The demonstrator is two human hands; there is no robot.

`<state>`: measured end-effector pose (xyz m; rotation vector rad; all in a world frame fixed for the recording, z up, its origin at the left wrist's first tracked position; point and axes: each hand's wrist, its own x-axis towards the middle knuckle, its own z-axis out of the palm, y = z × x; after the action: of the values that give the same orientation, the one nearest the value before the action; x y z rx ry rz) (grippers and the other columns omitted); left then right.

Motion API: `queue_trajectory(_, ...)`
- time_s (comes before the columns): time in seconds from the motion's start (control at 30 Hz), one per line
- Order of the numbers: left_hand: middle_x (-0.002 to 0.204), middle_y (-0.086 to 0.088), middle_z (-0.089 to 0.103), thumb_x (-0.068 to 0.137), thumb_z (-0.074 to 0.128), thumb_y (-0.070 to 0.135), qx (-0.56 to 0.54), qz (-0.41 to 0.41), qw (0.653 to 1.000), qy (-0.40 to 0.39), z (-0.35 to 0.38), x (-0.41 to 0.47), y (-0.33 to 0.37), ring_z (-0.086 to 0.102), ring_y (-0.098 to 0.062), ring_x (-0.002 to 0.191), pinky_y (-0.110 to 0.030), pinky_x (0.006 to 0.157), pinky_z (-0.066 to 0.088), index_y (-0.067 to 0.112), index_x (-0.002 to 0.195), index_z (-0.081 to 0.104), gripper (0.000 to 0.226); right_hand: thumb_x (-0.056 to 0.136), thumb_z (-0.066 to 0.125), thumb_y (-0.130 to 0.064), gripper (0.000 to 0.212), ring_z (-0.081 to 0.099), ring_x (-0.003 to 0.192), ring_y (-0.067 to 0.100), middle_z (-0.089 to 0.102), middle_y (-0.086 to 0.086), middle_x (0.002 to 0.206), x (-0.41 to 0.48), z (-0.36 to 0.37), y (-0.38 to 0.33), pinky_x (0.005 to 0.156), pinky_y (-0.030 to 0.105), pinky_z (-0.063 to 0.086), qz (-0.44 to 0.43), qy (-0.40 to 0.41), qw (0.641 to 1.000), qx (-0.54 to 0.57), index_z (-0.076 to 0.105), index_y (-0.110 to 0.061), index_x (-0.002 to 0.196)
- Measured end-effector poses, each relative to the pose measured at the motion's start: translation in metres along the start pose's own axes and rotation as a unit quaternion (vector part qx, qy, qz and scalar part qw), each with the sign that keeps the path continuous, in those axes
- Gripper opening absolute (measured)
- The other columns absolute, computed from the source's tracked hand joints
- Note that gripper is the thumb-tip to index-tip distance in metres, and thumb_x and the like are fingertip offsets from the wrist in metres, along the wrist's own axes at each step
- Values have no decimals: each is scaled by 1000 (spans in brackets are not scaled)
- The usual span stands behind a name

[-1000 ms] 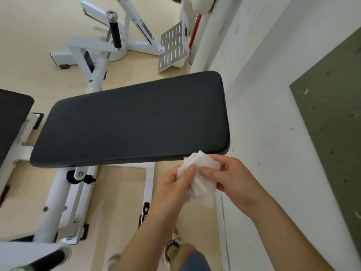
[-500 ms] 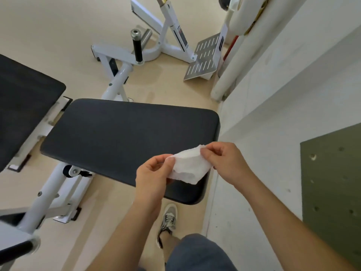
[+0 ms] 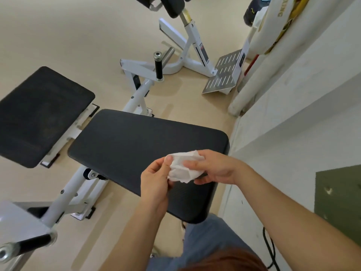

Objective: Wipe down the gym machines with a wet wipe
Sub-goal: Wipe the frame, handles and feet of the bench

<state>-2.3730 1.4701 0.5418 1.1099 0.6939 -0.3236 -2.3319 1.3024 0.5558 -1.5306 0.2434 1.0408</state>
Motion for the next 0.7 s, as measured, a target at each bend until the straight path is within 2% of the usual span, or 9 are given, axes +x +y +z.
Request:
queue_trajectory(0.1,79,-5,72,92,63,23,6,7,999,49,13,20,8,65,-12,62,-23,51,50,11,92,71,14,92,63,-19,13,61,92,18,67,8,98,38,-18,-18,77,31,53,18,-28,998,-52,69,-14,103)
queue_trajectory(0.17,84,-7,72,91,64,24,5,10,997,79,23,35,19,65,-15,68,-27,56,51,12,93,72,15,92,58,-14,12,61,84,16,67,4,90,65,-26,-34,72,28,51,1,-17,996,-90,69,-14,96)
queue_trajectory(0.23,85,-8,72,92,64,27,30,20,994,104,27,49,33,62,-15,67,-30,59,49,14,94,72,16,93,58,-17,19,63,87,15,69,5,97,84,-27,-49,68,26,52,-11,-22,998,-57,68,-12,107)
queue_trajectory(0.3,80,-6,70,93,62,25,56,30,989,131,27,62,44,57,-9,57,-25,51,44,16,96,71,13,95,58,-21,25,63,91,16,67,9,105,96,-28,-61,65,26,53,-3,-18,1000,15,65,-9,115)
queue_trajectory(0.37,82,-5,67,93,61,19,30,34,987,157,27,70,52,55,-4,52,-20,46,43,13,99,68,11,96,56,-22,26,61,92,19,64,12,109,103,-29,-69,62,25,52,6,0,998,58,64,-7,117)
queue_trajectory(0.4,86,-4,68,93,61,17,15,35,986,163,25,72,53,58,-5,57,-21,49,45,13,102,67,11,97,54,-21,26,59,91,19,63,12,109,106,-30,-72,59,25,50,8,11,998,68,63,-7,117)
queue_trajectory(0.5,95,-4,69,91,63,15,39,45,985,165,19,81,52,64,-15,80,-30,66,52,22,110,62,20,97,54,-18,16,57,88,20,61,12,106,110,-34,-80,58,23,48,8,50,997,62,64,-11,107)
queue_trajectory(0.6,105,-1,66,89,61,11,71,69,988,121,19,87,55,65,-20,98,-41,82,56,36,110,60,33,97,55,-20,12,58,84,16,64,8,98,113,-36,-83,61,23,48,15,51,999,3,66,-15,98)
queue_trajectory(0.7,117,11,55,84,60,7,103,86,989,65,31,83,59,61,-12,103,-34,79,58,45,113,58,48,96,56,-19,16,62,91,19,66,8,101,122,-45,-95,70,28,51,35,-4,996,-78,67,-13,106)
